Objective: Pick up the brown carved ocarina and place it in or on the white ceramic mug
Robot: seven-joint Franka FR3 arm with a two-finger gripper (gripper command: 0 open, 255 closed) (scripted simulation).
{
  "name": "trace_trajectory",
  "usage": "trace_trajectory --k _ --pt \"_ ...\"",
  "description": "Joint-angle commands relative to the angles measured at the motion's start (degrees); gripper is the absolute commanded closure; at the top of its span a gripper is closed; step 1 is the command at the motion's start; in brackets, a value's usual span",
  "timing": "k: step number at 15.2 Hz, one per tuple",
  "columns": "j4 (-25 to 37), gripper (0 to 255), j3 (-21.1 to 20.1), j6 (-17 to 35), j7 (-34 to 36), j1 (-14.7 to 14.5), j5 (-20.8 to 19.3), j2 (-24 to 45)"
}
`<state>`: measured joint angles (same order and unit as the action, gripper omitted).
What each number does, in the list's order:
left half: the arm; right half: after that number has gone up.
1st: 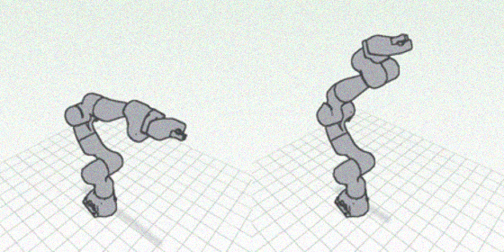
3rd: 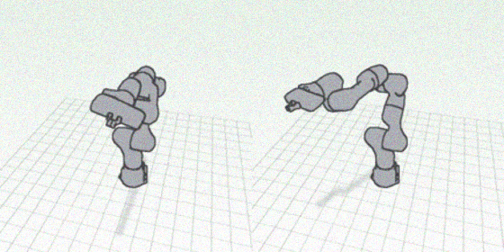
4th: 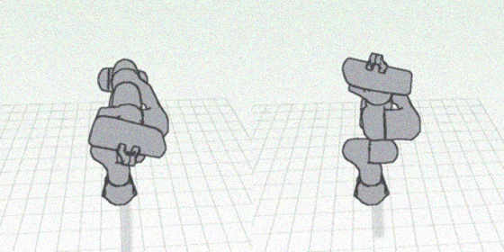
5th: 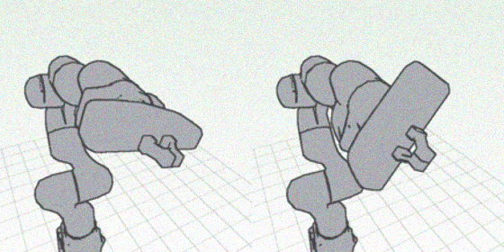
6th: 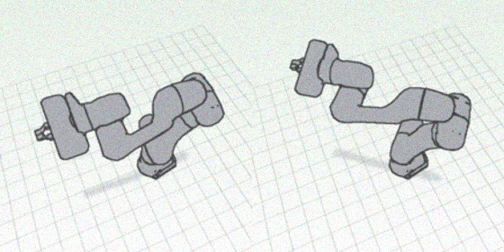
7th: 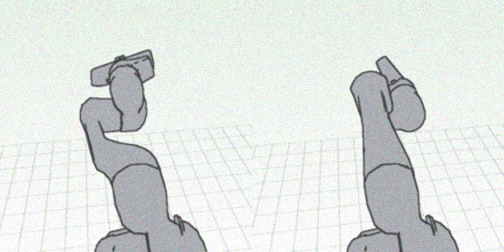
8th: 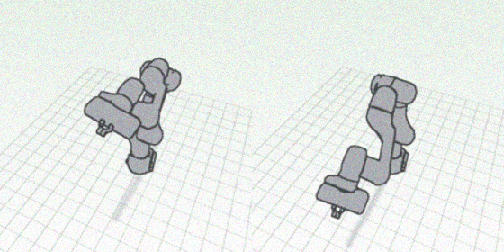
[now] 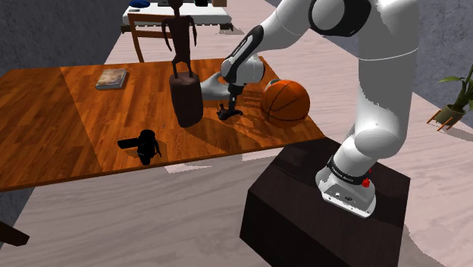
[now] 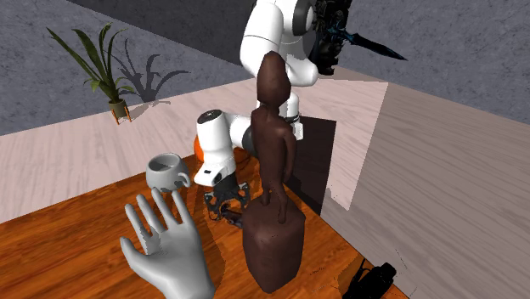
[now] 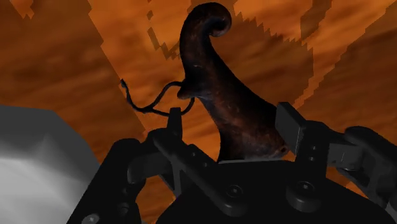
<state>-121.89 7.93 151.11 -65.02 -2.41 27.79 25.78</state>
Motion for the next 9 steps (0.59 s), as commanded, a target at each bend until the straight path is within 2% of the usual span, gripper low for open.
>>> trace_trajectory --k 1,6,7,8,9 --pt "-1.0 255 0.4 -1.1 0.8 -0.5 -0.7 -0.9" --pt "-1.2 255 1.1 -2.7 1.8 -1.0 -1.9 -2.9" --pt "-1.2 0 1.1 -2.7 1.8 -1.0 -1.9 -2.9" --pt "-11.3 0 3.7 15.9 2.2 -6.3 -7.1 -5.5" --pt "-17.1 0 8.8 29.4 3.8 -12.9 -10.9 -4.9"
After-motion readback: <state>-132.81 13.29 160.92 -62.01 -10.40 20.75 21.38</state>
